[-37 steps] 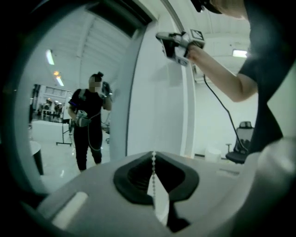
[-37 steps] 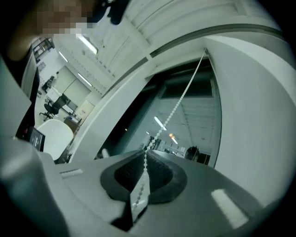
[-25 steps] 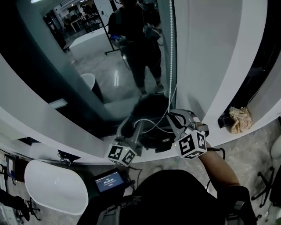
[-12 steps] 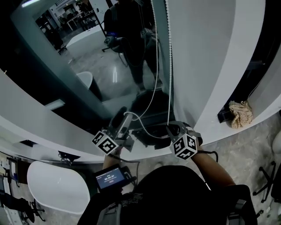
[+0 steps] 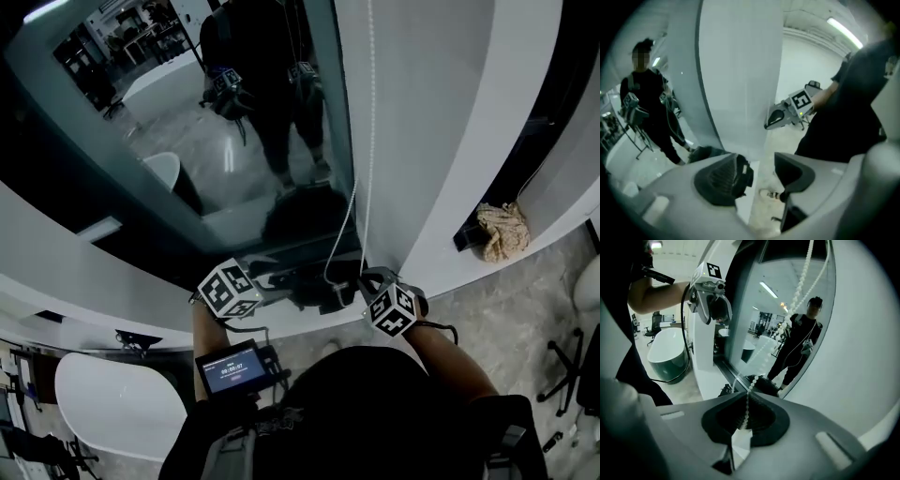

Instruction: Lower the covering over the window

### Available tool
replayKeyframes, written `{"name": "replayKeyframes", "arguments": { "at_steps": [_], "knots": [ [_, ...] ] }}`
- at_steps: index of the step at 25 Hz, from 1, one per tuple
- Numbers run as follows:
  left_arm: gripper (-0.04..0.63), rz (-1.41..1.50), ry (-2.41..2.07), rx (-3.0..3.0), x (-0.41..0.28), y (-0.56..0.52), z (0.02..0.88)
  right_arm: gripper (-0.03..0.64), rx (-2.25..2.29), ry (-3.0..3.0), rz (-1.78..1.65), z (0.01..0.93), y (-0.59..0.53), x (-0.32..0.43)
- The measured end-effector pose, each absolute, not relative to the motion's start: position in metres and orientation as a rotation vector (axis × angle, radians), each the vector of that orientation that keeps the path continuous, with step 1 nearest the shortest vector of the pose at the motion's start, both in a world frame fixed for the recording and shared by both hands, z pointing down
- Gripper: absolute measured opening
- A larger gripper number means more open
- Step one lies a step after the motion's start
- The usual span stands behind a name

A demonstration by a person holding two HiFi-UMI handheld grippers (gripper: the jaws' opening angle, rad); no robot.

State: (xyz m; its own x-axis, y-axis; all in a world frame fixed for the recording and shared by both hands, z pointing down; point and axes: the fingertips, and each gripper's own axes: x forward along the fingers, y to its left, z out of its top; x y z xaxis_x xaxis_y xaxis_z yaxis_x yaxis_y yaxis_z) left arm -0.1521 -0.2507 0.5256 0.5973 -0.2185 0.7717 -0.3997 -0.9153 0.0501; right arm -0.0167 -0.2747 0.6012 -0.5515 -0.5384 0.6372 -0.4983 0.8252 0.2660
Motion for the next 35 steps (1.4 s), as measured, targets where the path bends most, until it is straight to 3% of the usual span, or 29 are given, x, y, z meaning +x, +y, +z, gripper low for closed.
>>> {"name": "replayKeyframes", "arguments": {
  "at_steps": [7, 12, 16, 22, 23, 25, 32, 35],
  "knots": [
    [0.256, 0.012, -0.444, 3.031, -0.037, -0.267, 0.370, 0.014, 0.667, -2.291, -0.093, 0.602, -0.267, -0.038],
    [0.258, -0.501, -0.398, 3.007, -0.007, -0.279, 0.279, 0.014, 0.552, -2.180, -0.132, 0.635, -0.259, -0.044],
    [0.256, -0.639, -0.463, 3.033, -0.011, -0.289, 0.242, 0.014, 0.438, -2.084, -0.050, 0.695, -0.235, -0.036],
    [0.256, -0.705, -0.376, 3.067, 0.010, -0.283, 0.217, 0.014, 0.362, -2.051, -0.025, 0.706, -0.223, -0.038],
    [0.230, -0.706, -0.372, 3.070, 0.012, -0.283, 0.216, 0.014, 0.352, -2.052, -0.029, 0.705, -0.222, -0.040],
    [0.014, -0.713, -0.393, 3.075, 0.010, -0.283, 0.215, 0.014, 0.352, -2.061, -0.022, 0.704, -0.220, -0.040],
    [0.005, -0.762, -0.495, 3.021, -0.009, -0.292, 0.215, 0.014, 0.420, -2.129, 0.133, 0.702, -0.223, -0.028],
    [0.002, -0.574, -0.678, 3.078, -0.010, -0.305, 0.235, 0.017, 0.407, -2.127, 0.305, 0.715, -0.213, -0.023]
  ]
}}
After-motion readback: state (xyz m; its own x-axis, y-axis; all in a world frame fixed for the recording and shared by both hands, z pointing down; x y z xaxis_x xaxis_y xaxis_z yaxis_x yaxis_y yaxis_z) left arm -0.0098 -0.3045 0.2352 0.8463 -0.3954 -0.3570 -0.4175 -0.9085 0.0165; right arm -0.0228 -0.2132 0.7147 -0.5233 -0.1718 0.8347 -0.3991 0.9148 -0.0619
